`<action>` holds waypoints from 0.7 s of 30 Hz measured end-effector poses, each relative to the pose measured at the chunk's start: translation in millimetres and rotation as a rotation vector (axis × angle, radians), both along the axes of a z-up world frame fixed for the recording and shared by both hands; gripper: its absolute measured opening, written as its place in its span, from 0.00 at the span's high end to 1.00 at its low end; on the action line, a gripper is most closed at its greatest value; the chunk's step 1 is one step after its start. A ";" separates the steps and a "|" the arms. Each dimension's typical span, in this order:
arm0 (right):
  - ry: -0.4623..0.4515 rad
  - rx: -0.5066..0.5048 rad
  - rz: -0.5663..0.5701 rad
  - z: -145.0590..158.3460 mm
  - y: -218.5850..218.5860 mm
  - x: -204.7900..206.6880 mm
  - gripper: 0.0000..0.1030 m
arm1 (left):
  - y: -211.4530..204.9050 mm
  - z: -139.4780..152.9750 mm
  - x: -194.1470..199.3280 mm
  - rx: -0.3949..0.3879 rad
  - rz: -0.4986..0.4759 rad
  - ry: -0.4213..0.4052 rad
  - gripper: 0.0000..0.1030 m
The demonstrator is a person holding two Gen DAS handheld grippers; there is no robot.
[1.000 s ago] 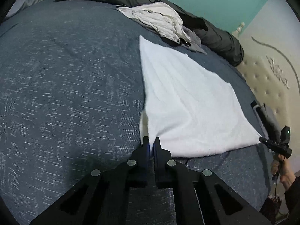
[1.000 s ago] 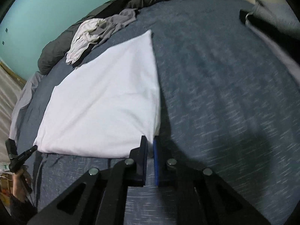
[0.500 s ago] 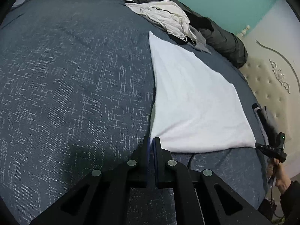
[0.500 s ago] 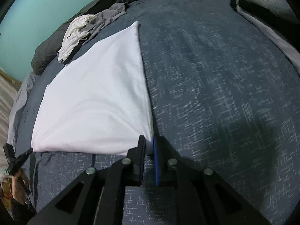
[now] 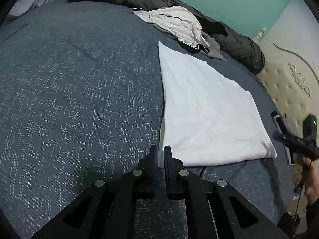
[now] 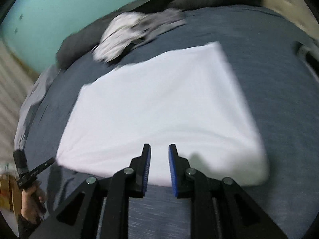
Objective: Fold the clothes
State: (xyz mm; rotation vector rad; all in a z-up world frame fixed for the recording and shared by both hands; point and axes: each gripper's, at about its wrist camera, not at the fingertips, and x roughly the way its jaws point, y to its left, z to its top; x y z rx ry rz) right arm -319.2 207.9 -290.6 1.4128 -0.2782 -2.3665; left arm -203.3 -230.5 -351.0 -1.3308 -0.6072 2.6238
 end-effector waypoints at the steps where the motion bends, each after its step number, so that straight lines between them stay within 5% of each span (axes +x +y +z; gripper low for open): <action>1: -0.009 -0.001 0.028 -1.9 -18.5 -4.0 0.83 | 0.0 0.0 -0.2 0.001 -0.002 0.000 0.94; 6: -0.072 0.014 0.074 -30.5 -76.6 -18.5 0.83 | -0.3 -0.2 -1.4 0.005 -0.009 0.003 0.94; 12: -0.125 0.065 0.053 -64.3 -92.6 -1.4 0.83 | -1.2 0.4 -2.0 0.010 -0.015 0.007 0.93; 21: -0.087 0.089 0.070 -55.2 -91.8 12.4 0.83 | 1.2 2.9 1.0 0.035 -0.013 0.013 0.80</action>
